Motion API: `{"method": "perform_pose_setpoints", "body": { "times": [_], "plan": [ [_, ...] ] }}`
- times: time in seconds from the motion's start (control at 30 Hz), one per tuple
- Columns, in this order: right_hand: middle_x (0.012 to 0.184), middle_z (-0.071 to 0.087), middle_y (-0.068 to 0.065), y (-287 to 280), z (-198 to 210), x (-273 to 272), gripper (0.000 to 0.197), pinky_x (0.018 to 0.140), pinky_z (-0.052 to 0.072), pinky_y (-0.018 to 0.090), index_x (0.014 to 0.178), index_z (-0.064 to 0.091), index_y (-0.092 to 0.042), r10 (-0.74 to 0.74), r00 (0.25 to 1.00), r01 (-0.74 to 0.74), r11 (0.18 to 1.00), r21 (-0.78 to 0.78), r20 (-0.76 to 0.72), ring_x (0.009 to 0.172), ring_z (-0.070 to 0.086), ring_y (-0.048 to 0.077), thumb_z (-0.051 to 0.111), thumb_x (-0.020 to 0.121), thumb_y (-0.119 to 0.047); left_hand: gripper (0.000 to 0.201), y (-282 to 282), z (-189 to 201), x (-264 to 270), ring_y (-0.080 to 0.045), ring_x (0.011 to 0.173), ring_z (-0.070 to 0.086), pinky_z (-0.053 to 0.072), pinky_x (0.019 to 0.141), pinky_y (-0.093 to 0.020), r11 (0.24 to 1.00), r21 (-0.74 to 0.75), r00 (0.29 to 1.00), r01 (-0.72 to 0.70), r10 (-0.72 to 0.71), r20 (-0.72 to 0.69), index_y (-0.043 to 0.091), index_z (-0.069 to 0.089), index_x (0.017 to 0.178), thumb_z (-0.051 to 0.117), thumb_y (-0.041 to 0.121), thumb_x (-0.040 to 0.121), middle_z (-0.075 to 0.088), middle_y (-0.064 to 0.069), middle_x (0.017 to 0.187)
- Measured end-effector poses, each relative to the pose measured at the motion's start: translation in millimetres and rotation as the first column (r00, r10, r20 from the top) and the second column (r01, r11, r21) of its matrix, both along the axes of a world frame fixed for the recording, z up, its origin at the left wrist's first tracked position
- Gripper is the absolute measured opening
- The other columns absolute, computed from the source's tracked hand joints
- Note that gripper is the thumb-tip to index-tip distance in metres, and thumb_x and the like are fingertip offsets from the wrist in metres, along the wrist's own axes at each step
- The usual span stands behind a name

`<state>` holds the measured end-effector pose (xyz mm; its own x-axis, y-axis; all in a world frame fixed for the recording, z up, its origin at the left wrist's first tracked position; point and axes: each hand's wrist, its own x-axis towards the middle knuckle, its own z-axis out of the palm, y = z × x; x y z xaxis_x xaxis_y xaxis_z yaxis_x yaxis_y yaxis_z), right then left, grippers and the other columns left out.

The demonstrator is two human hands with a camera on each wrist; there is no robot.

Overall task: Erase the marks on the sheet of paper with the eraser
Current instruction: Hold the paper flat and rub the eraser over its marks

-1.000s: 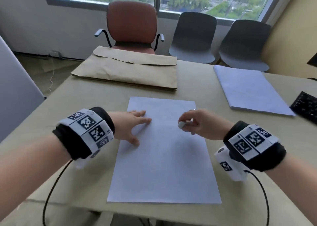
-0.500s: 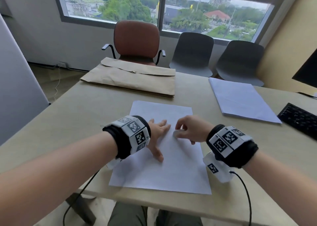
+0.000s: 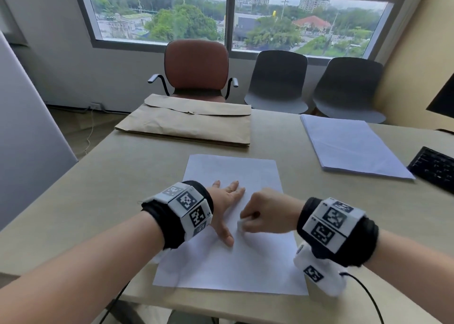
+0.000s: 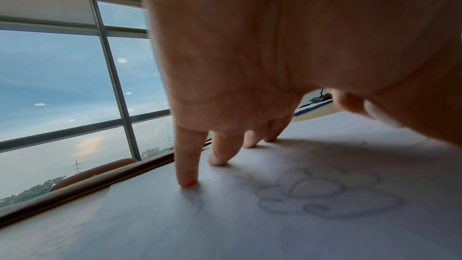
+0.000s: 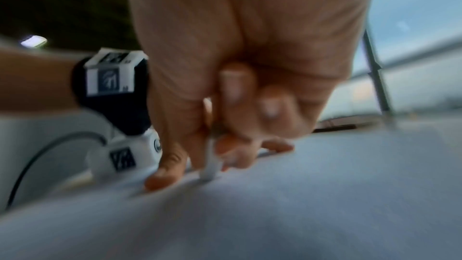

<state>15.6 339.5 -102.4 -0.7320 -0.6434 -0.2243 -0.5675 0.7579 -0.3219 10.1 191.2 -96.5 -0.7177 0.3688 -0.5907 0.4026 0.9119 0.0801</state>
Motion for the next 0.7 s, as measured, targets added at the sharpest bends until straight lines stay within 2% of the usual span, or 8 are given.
{"method": "perform_pose_setpoints", "body": {
  "times": [0.1, 0.2, 0.3, 0.37, 0.43, 0.5, 0.6, 0.7],
  "plan": [
    [0.048, 0.035, 0.004, 5.4, 8.8, -18.8, 0.035, 0.047, 0.026, 0.023, 0.051, 0.047, -0.006, -0.092, 0.995, 0.093, 0.996, 0.009, -0.036, 0.051, 0.032, 0.016, 0.055, 0.082, -0.019, 0.120, 0.2, 0.7, -0.1, -0.032, 0.145, -0.013, 0.007, 0.117, -0.043, 1.000, -0.002, 1.000, -0.003, 0.003, 0.004, 0.022, -0.017, 0.149, 0.074, 0.046, 0.074, -0.021, 0.005, 0.157],
    [0.046, 0.029, 0.003, 1.7, 8.5, -18.5, 0.043, 0.051, 0.026, 0.026, 0.044, 0.030, -0.015, -0.084, 0.985, 0.087, 0.996, 0.015, -0.148, 0.056, 0.031, 0.023, 0.052, 0.080, -0.016, 0.121, 0.1, -1.2, -0.3, -0.032, 0.145, -0.014, 0.008, 0.117, -0.045, 1.000, -0.004, 1.000, -0.001, 0.001, 0.011, 0.023, -0.017, 0.149, 0.074, 0.047, 0.073, -0.021, 0.006, 0.157],
    [0.045, 0.031, 0.004, -3.3, 2.3, 1.9, 0.038, 0.047, 0.027, 0.018, 0.046, 0.036, -0.015, 0.015, 0.999, -0.014, 1.000, 0.015, -0.036, 0.050, 0.038, 0.017, 0.052, 0.080, -0.015, 0.122, 0.0, -2.4, -0.9, -0.031, 0.145, -0.014, 0.010, 0.118, -0.045, 1.000, -0.019, 1.000, 0.010, -0.010, 0.014, 0.023, -0.018, 0.149, 0.074, 0.047, 0.073, -0.022, 0.006, 0.157],
    [0.046, 0.034, 0.001, 0.0, 7.0, -3.8, 0.030, 0.047, 0.027, 0.015, 0.053, 0.047, -0.013, -0.017, 0.999, 0.019, 0.998, 0.055, -0.043, 0.048, 0.038, 0.015, 0.053, 0.082, -0.017, 0.122, 0.0, -1.9, -1.3, -0.031, 0.145, -0.015, 0.009, 0.118, -0.044, 1.000, -0.015, 1.000, 0.010, -0.009, 0.017, 0.022, -0.019, 0.148, 0.074, 0.047, 0.073, -0.022, 0.005, 0.157],
    [0.047, 0.033, 0.000, 4.1, 11.8, -17.7, 0.036, 0.050, 0.028, 0.020, 0.049, 0.039, -0.015, -0.100, 0.989, 0.105, 0.994, 0.042, -0.114, 0.050, 0.034, 0.018, 0.051, 0.083, -0.017, 0.121, -0.1, -1.0, -1.7, -0.031, 0.145, -0.016, 0.008, 0.119, -0.044, 1.000, -0.010, 1.000, 0.009, -0.009, 0.019, 0.021, -0.018, 0.148, 0.074, 0.046, 0.074, -0.022, 0.005, 0.157],
    [0.047, 0.031, 0.000, 5.7, 10.8, -19.8, 0.041, 0.057, 0.029, 0.026, 0.046, 0.032, -0.016, -0.100, 0.981, 0.107, 0.994, 0.031, -0.167, 0.058, 0.034, 0.024, 0.049, 0.083, -0.018, 0.122, 0.3, -1.0, -1.4, -0.031, 0.145, -0.016, 0.007, 0.118, -0.044, 1.000, -0.009, 1.000, 0.006, -0.006, 0.024, 0.022, -0.019, 0.148, 0.074, 0.045, 0.074, -0.022, 0.005, 0.157],
    [0.048, 0.031, 0.002, 2.6, 4.5, 0.2, 0.034, 0.051, 0.026, 0.022, 0.052, 0.041, -0.014, 0.015, 0.995, -0.010, 0.999, 0.052, -0.096, 0.057, 0.027, 0.022, 0.051, 0.084, -0.018, 0.123, 1.3, -0.8, -1.1, -0.031, 0.145, -0.016, 0.007, 0.118, -0.044, 1.000, -0.009, 0.999, 0.013, -0.012, 0.031, 0.022, -0.019, 0.148, 0.075, 0.046, 0.073, -0.023, 0.006, 0.156],
    [0.049, 0.029, 0.005, 8.3, 9.1, -1.7, 0.035, 0.048, 0.026, 0.018, 0.051, 0.037, -0.014, -0.021, 0.998, 0.024, 0.998, 0.051, -0.065, 0.057, 0.024, 0.023, 0.051, 0.083, -0.019, 0.123, 1.2, 0.1, -1.7, -0.029, 0.145, -0.016, 0.007, 0.118, -0.045, 1.000, -0.006, 0.999, 0.013, -0.013, 0.036, 0.024, -0.019, 0.148, 0.075, 0.046, 0.072, -0.024, 0.008, 0.156]
  ]
}}
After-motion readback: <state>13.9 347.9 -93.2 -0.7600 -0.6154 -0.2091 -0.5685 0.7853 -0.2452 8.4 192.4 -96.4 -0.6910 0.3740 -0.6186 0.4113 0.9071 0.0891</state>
